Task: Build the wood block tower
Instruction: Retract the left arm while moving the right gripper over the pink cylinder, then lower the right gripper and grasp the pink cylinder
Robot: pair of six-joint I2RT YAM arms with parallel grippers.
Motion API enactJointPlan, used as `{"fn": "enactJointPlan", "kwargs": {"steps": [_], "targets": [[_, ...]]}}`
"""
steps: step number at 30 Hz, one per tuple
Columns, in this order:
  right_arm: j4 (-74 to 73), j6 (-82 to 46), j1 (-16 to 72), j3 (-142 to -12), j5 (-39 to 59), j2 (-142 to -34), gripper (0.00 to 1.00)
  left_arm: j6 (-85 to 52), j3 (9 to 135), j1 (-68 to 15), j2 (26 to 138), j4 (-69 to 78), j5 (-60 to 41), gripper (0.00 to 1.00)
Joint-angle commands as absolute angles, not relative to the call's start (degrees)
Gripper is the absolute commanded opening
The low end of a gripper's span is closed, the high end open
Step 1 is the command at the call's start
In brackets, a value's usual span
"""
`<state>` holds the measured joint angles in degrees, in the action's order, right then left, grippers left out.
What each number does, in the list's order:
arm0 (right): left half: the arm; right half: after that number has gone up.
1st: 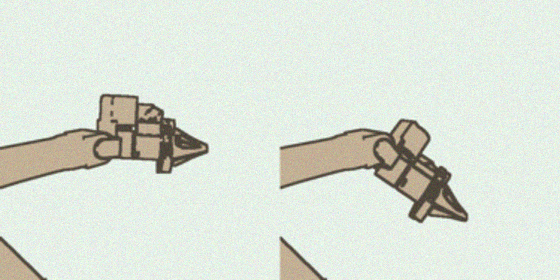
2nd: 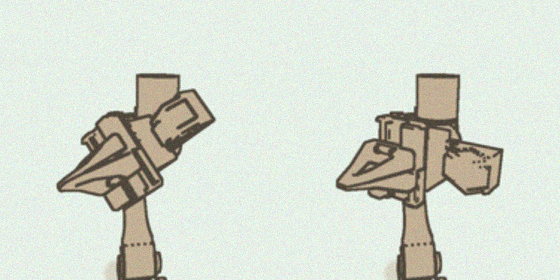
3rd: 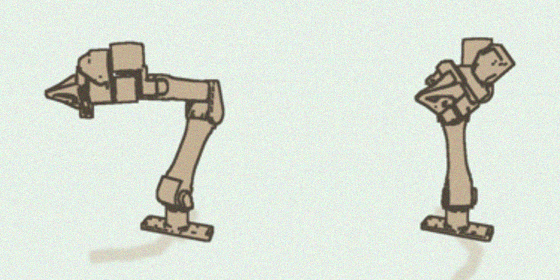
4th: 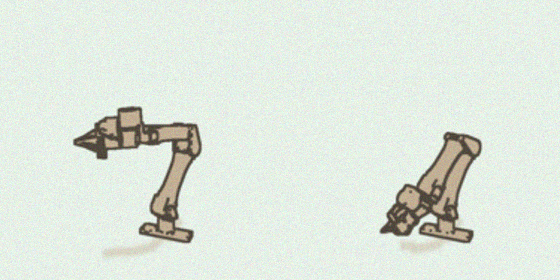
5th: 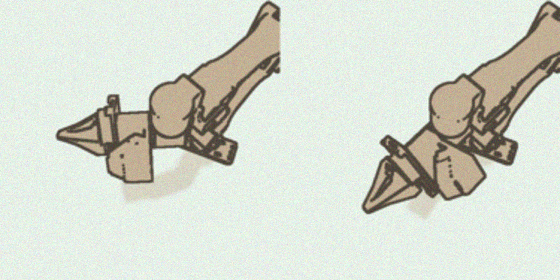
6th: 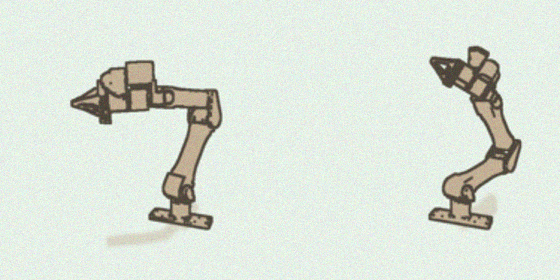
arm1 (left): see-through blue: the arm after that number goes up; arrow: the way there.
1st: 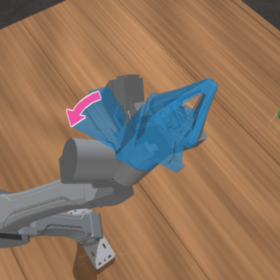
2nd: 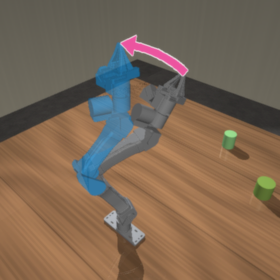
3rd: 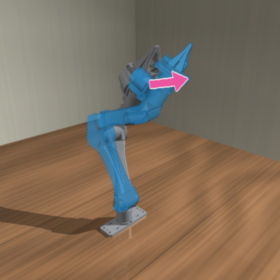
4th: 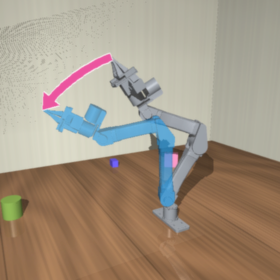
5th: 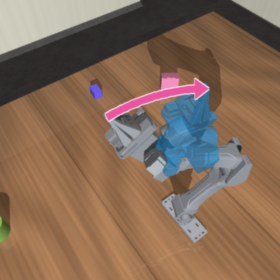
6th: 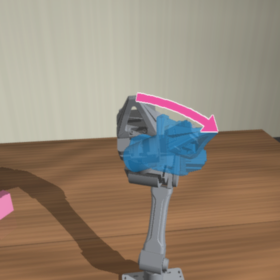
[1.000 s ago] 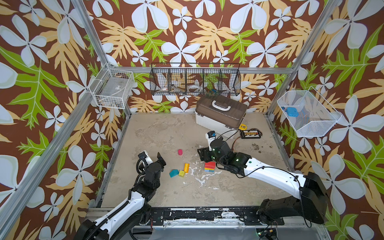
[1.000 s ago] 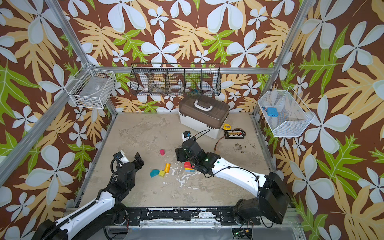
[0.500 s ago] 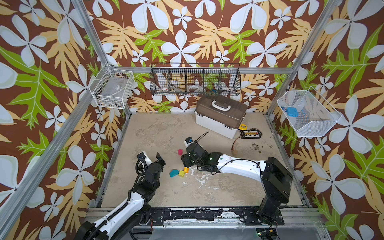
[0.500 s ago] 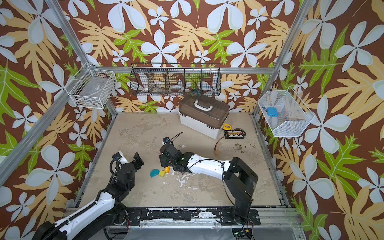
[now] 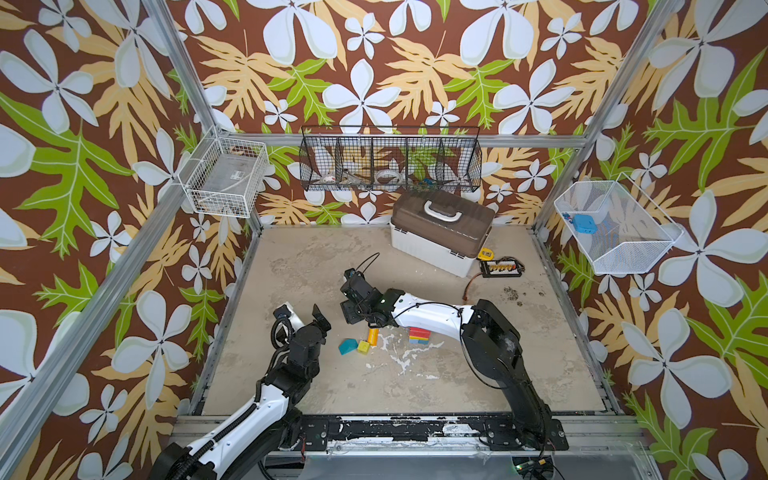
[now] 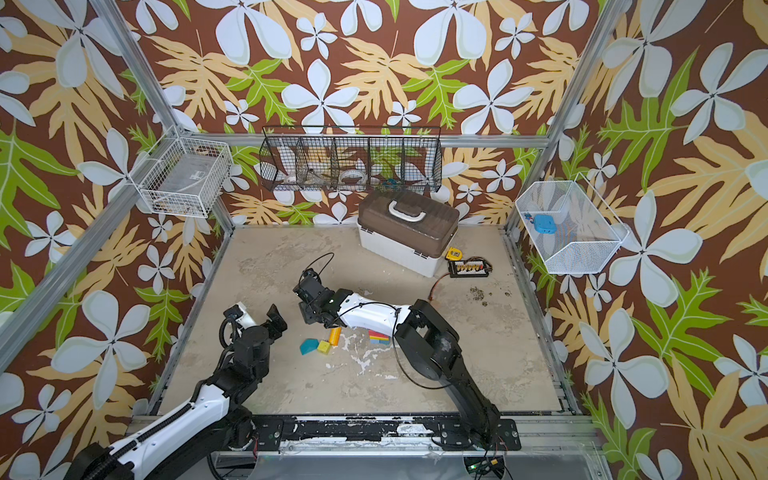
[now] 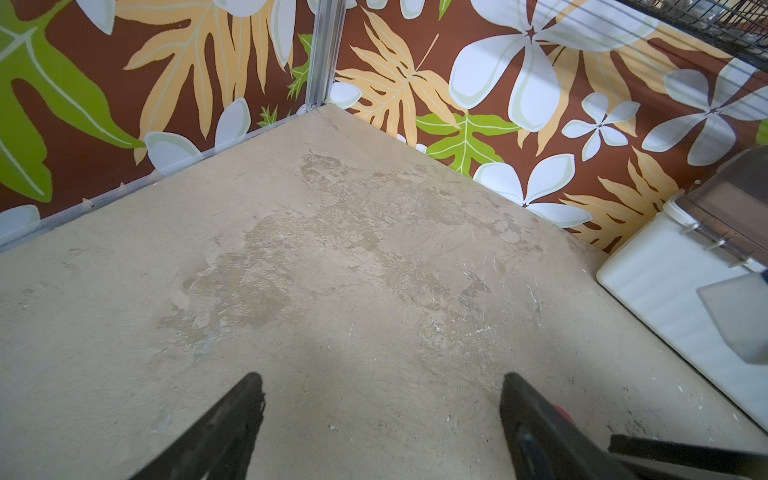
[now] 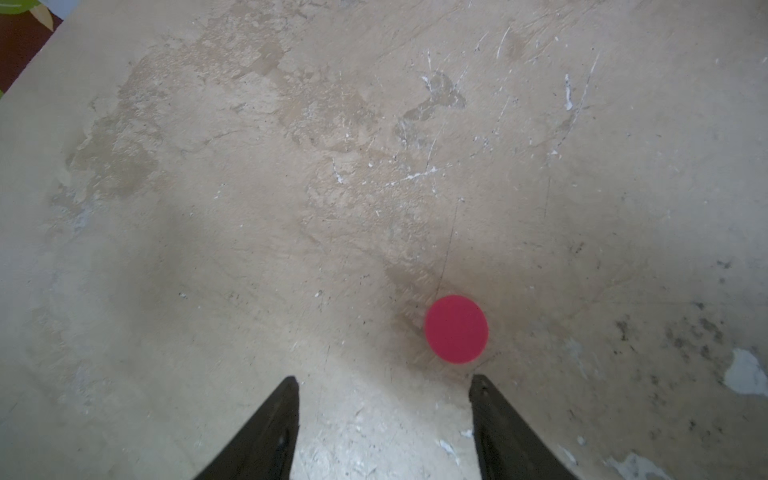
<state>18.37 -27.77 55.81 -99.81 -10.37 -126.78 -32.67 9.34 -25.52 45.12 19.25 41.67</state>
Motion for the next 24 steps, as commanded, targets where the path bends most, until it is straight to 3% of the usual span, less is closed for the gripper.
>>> {"fn": "enactJointPlan", "kwargs": {"steps": [1, 24], "targets": [[20.76, -26.39, 54.98, -101.86, -9.56, -128.32, 0.65, -32.83, 9.32, -25.40, 45.28, 20.03, 41.85, 0.90], [25.79, -24.57, 51.95, -111.24, -8.03, -137.91, 0.49, -31.90, 9.26, -25.40, 46.01, 21.27, 39.81, 0.89]]}}
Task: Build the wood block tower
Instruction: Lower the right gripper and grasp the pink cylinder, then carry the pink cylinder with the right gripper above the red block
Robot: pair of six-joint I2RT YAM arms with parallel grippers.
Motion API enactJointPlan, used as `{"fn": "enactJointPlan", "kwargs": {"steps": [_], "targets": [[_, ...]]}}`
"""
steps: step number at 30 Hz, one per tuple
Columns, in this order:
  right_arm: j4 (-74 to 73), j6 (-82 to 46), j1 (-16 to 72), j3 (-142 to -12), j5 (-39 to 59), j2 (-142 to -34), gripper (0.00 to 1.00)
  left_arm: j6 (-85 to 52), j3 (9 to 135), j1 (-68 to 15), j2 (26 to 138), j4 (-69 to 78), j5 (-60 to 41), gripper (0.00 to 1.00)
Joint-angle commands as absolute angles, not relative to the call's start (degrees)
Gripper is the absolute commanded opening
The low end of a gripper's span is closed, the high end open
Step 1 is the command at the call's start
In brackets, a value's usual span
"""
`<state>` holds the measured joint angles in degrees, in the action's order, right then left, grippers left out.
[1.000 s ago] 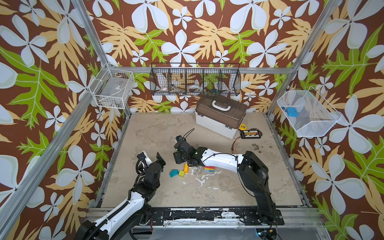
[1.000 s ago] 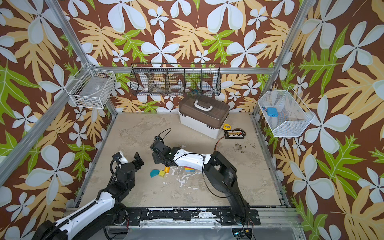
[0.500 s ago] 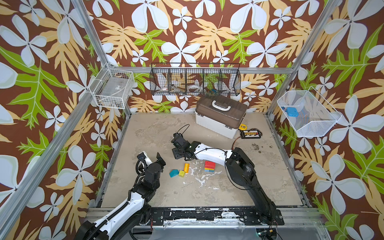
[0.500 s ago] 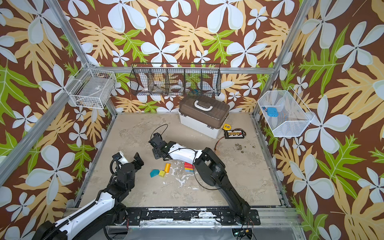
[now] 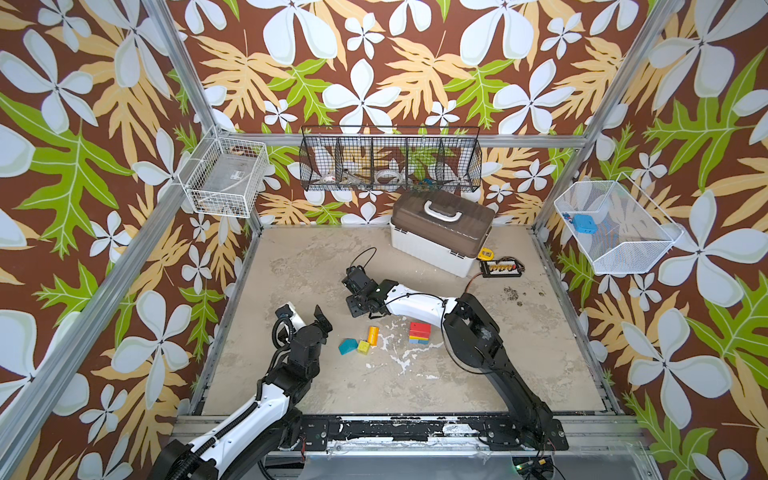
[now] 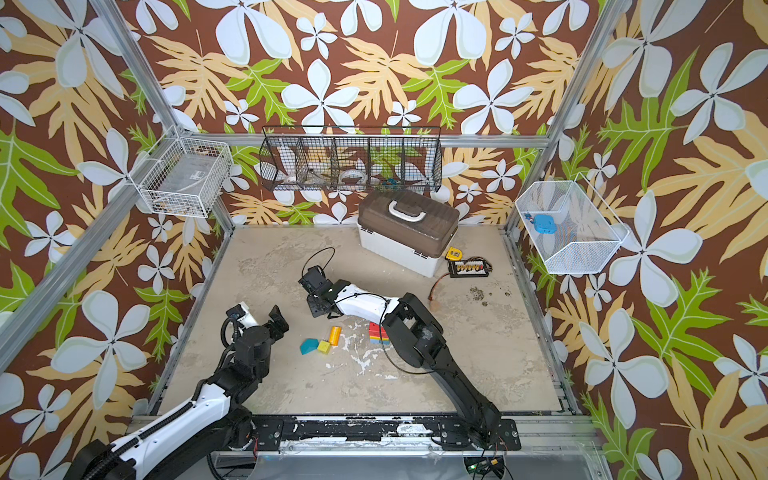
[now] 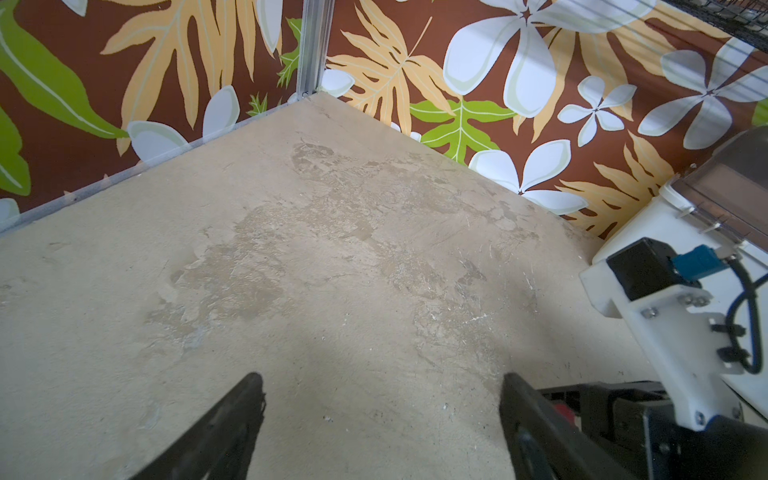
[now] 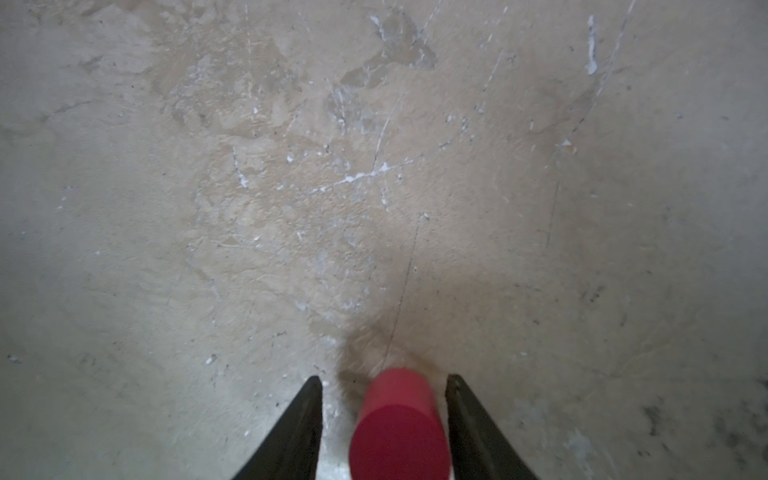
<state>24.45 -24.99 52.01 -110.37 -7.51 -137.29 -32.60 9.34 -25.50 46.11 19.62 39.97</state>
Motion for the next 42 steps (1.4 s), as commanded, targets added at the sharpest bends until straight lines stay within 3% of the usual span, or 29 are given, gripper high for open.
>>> {"fn": "enactJointPlan", "kwargs": {"steps": [1, 9, 16, 29, 34, 42], "targets": [[26.28, -24.52, 51.94, -111.64, -8.09, -138.23, 0.48, -31.90, 9.25, -25.40, 45.97, 21.31, 39.81, 0.89], [25.85, -24.79, 51.94, -111.62, -7.81, -137.62, 0.30, -31.65, 9.21, -25.40, 46.14, 21.62, 39.33, 0.89], [23.85, -24.30, 51.94, -105.11, -10.33, -129.08, 0.23, -31.54, 9.25, -25.40, 46.41, 21.87, 38.86, 0.89], [18.20, -29.42, 51.95, -67.41, -18.37, -90.02, 0.22, -28.28, 8.91, -25.40, 47.38, 24.77, 32.58, 0.89], [18.22, -31.02, 51.94, -60.03, -16.36, -83.72, 0.22, -28.14, 8.81, -25.40, 47.37, 25.05, 32.25, 0.89], [18.01, -30.04, 52.30, -57.22, -12.22, -83.15, 0.22, -28.21, 8.87, -25.40, 47.55, 25.05, 32.36, 0.89]]}}
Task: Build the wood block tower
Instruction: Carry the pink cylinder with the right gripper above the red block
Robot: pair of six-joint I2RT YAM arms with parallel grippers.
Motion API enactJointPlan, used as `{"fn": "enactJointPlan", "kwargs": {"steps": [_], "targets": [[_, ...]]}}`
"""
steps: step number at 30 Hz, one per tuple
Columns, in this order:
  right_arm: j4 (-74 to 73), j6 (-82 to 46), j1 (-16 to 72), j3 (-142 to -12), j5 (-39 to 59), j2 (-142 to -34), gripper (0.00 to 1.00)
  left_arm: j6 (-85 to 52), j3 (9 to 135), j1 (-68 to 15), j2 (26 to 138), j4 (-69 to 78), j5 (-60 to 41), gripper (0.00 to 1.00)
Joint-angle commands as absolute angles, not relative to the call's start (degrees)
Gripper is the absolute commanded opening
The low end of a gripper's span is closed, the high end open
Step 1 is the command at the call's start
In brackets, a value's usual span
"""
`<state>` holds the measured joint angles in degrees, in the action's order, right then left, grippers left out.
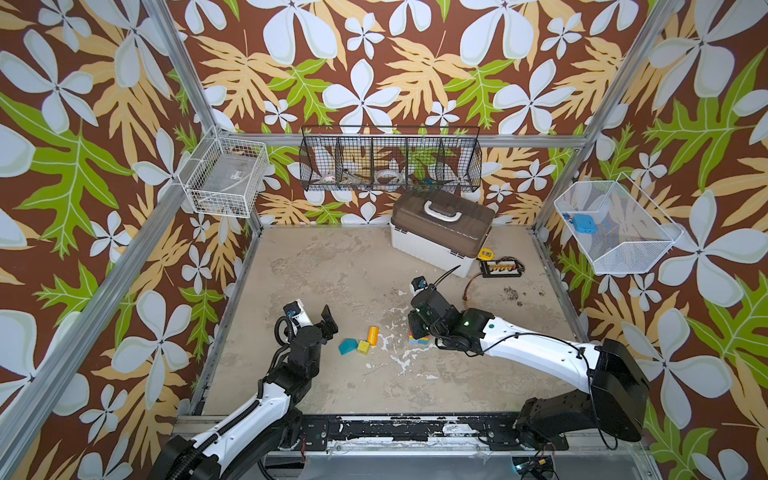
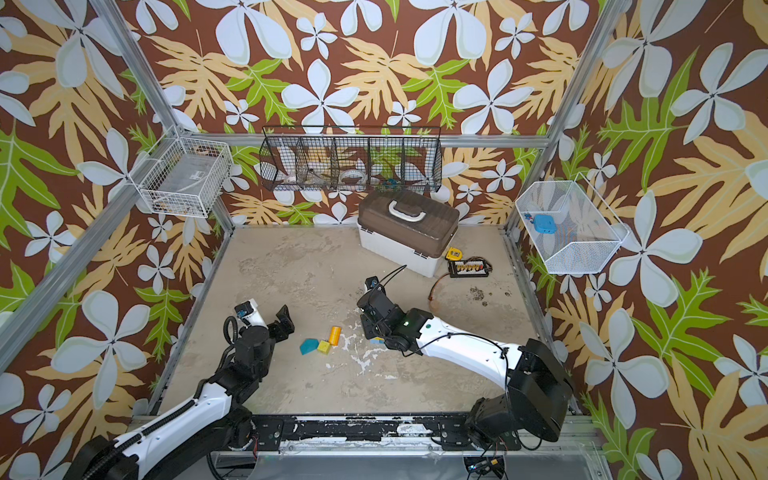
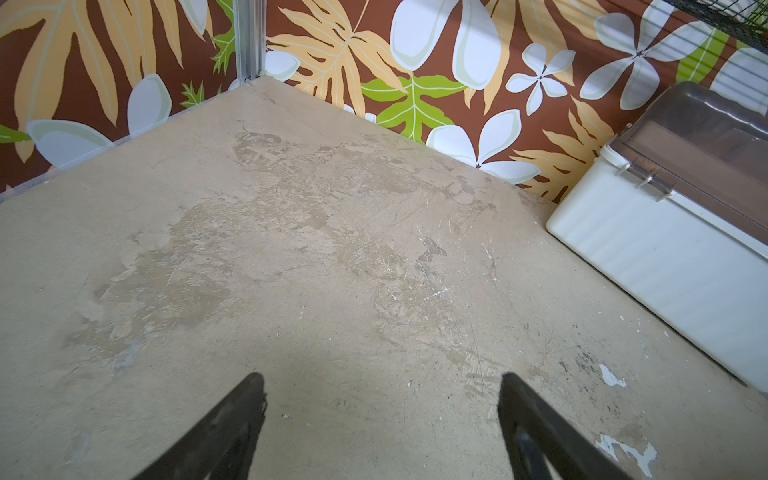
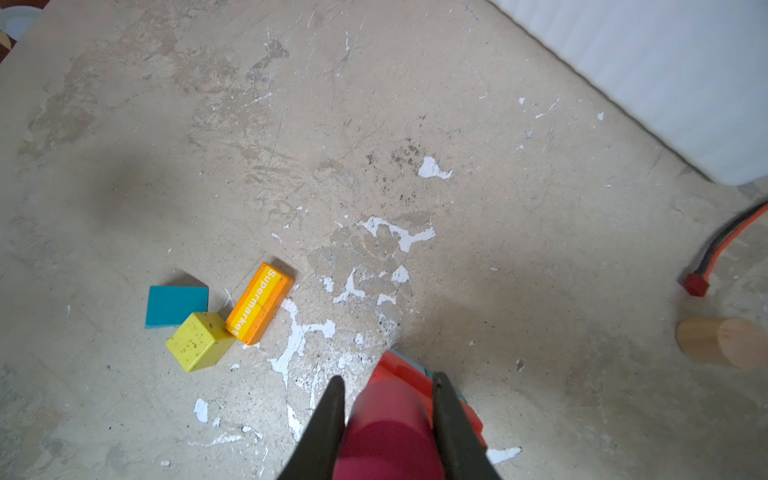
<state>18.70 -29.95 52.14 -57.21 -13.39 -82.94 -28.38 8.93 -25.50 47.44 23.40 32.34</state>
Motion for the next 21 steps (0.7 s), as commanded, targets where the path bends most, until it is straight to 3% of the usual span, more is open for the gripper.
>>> {"fn": "enactJointPlan", "kwargs": {"steps": [1, 21], "targets": [[18.35, -29.91, 52.38, -57.22, -12.51, -83.38, 0.22, -28.21, 8.83, -25.40, 47.56, 25.05, 32.34, 0.88], [19.42, -28.13, 53.21, -56.52, -13.19, -84.56, 0.22, -28.12, 8.71, -25.42, 47.47, 25.15, 32.00, 0.88]]}}
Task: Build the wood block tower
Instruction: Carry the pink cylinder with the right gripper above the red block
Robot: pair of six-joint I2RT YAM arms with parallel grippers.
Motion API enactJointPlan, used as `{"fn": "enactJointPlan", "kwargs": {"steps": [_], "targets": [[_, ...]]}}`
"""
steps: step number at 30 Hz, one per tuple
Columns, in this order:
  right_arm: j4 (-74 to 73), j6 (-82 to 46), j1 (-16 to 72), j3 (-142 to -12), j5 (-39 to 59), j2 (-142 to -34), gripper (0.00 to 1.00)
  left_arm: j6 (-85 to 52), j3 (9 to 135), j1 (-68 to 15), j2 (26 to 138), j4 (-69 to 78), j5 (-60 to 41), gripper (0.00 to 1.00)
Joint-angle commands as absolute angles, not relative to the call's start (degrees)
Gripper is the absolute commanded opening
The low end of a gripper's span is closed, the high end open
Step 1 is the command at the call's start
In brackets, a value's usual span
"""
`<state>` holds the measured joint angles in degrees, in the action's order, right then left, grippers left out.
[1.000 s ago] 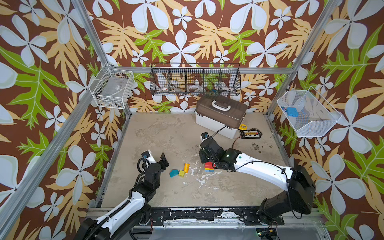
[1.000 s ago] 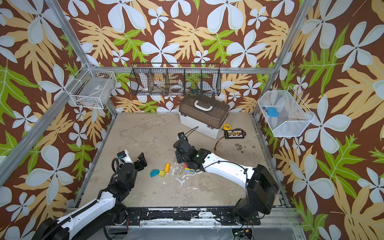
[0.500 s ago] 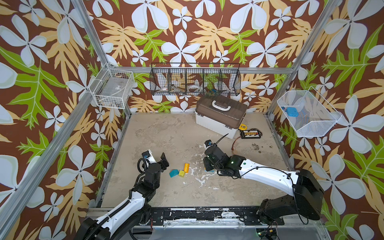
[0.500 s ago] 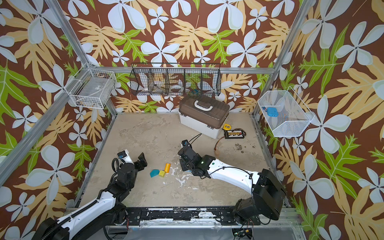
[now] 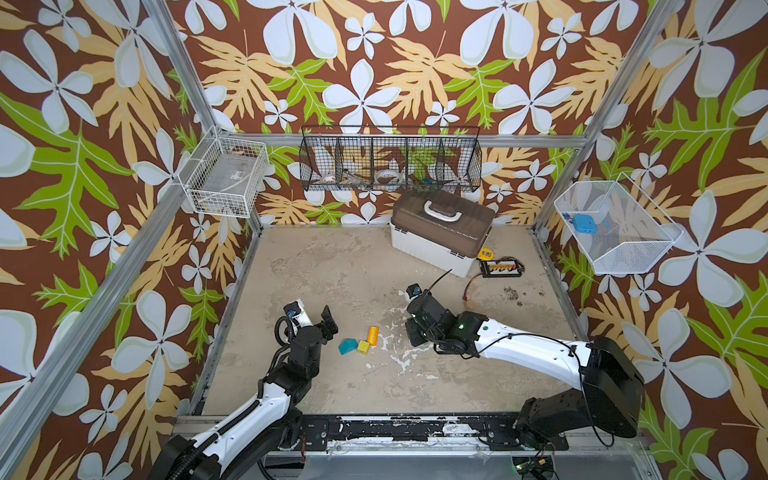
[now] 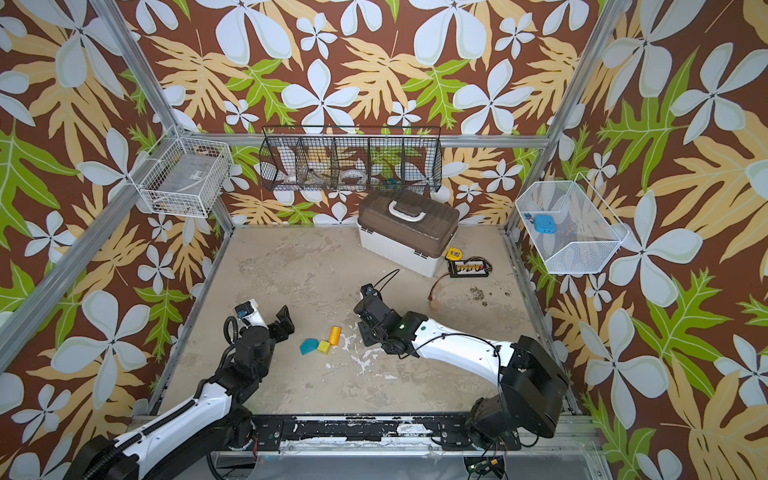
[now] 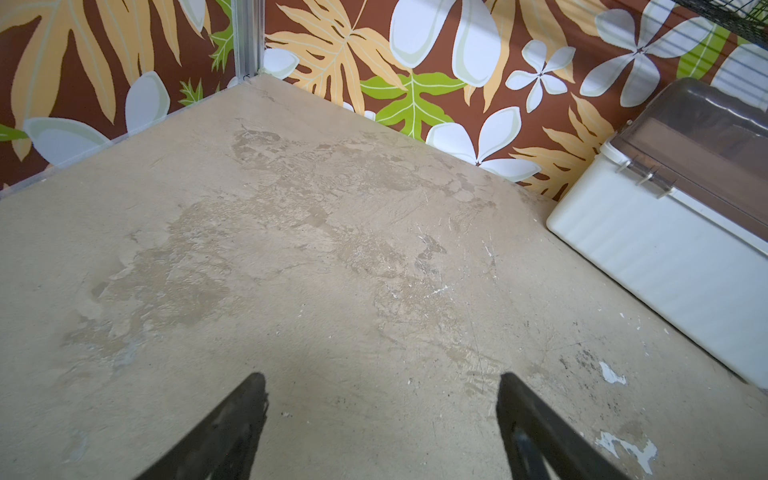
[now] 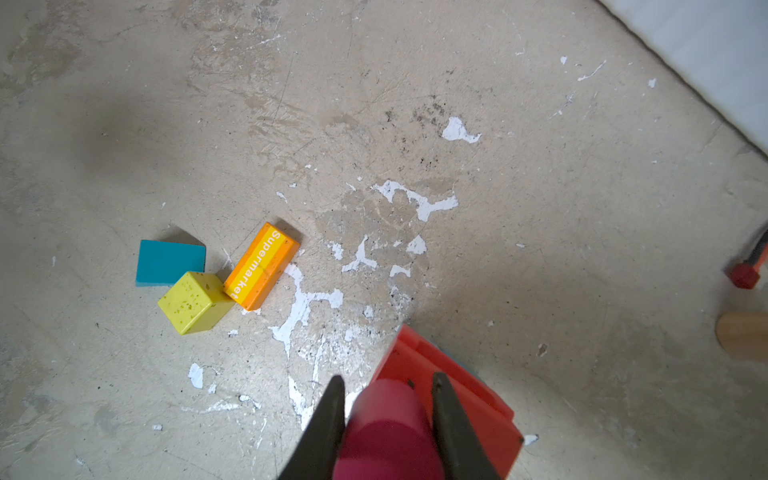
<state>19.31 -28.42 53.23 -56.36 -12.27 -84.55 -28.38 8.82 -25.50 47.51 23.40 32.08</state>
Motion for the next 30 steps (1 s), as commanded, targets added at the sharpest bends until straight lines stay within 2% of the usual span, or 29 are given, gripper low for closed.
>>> {"fn": "enactJointPlan", "kwargs": {"steps": [1, 30], "targets": [[19.51, -28.04, 53.29, -56.51, -13.51, -84.63, 0.23, -28.05, 8.72, -25.40, 47.46, 25.15, 32.03, 0.88], [19.64, -27.92, 53.26, -57.80, -15.11, -86.70, 0.26, -27.95, 8.66, -25.40, 47.33, 25.49, 31.54, 0.87]]}}
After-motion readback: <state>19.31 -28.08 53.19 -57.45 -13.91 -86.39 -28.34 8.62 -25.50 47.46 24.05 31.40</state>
